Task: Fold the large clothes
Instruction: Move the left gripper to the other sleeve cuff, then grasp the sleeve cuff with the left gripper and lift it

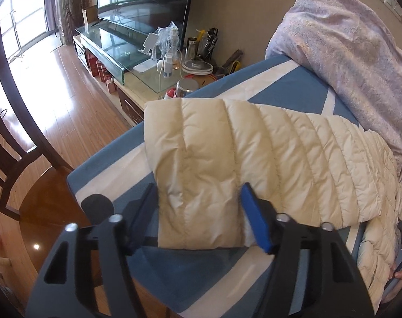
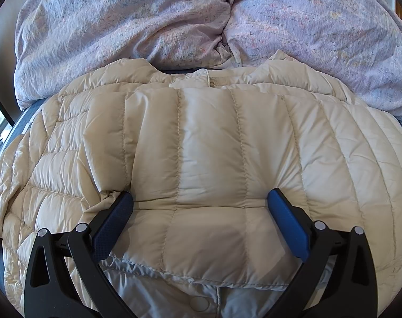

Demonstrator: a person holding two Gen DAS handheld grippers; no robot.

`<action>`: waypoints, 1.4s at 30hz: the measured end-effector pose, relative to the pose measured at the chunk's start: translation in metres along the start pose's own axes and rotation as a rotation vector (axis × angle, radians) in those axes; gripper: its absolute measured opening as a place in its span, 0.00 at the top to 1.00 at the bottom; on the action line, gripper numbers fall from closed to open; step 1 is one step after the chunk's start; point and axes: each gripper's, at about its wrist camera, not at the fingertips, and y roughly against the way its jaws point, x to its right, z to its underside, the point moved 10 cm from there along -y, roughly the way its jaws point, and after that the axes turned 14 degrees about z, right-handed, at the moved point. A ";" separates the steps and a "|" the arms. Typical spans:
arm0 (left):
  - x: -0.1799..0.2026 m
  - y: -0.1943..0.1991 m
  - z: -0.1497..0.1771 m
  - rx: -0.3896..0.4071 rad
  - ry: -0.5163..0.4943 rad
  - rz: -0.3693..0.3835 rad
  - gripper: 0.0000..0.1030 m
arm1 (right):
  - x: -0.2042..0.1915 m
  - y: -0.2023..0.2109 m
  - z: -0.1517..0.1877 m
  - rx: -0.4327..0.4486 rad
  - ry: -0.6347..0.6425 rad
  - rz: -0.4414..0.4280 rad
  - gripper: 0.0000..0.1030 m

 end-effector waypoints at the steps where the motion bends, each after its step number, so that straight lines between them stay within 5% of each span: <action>1: 0.001 0.000 0.000 0.003 0.004 0.006 0.45 | 0.000 0.000 0.000 0.000 0.000 0.000 0.01; 8: 0.009 -0.005 0.000 0.010 -0.012 -0.004 0.47 | 0.000 0.000 0.000 0.000 -0.001 -0.001 0.01; 24: 0.007 -0.007 -0.007 0.052 -0.010 0.030 0.95 | 0.000 0.000 0.000 0.000 -0.001 -0.001 0.01; 42: 0.106 0.048 -0.039 0.193 -0.263 0.077 0.96 | -0.002 0.000 0.001 -0.006 0.023 0.027 0.01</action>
